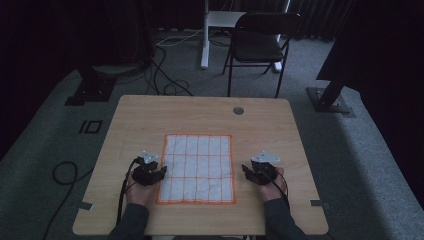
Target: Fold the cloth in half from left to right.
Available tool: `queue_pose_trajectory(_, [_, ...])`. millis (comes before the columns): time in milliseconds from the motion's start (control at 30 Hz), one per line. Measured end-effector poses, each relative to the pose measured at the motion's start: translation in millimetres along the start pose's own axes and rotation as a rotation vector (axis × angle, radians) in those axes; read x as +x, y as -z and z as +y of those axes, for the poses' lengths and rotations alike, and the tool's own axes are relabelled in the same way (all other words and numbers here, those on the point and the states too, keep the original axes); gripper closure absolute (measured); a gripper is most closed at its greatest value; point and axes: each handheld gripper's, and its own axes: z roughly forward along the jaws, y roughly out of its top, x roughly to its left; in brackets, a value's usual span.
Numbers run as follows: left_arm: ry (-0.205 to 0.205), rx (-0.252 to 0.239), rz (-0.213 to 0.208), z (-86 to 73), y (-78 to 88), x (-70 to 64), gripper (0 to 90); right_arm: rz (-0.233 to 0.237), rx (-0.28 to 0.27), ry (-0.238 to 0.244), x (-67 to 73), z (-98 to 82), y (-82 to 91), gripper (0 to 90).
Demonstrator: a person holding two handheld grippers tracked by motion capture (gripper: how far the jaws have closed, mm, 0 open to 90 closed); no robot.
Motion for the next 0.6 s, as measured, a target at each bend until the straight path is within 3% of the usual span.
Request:
queue_pose_trajectory(67, [0.006,0.000,-0.014,0.8,-0.5,0.2,54.9,-0.005,0.000,-0.005,-2.4,-1.0,0.6,53.7])
queue_pose_trajectory(167, [-0.004,-0.014,0.001,-0.1,-1.9,-1.8,56.6,-0.008,0.002,-0.006,-2.8,-2.2,0.6,53.7])
queue_pose_trajectory(300, [0.000,-0.031,-0.002,-1.1,-2.8,-3.2,69.0,-0.006,0.010,-0.007,-2.1,-4.1,-1.6,53.6])
queue_pose_trajectory(433, [0.000,-0.044,-0.036,-2.8,-3.2,-2.0,86.0,-0.004,0.016,-0.008,-1.8,-6.0,-2.8,53.5])
queue_pose_trajectory(600, [-0.013,-0.036,-0.022,-1.3,-3.1,-1.6,88.8,-0.002,0.019,-0.012,-1.9,-7.4,-3.7,53.4])
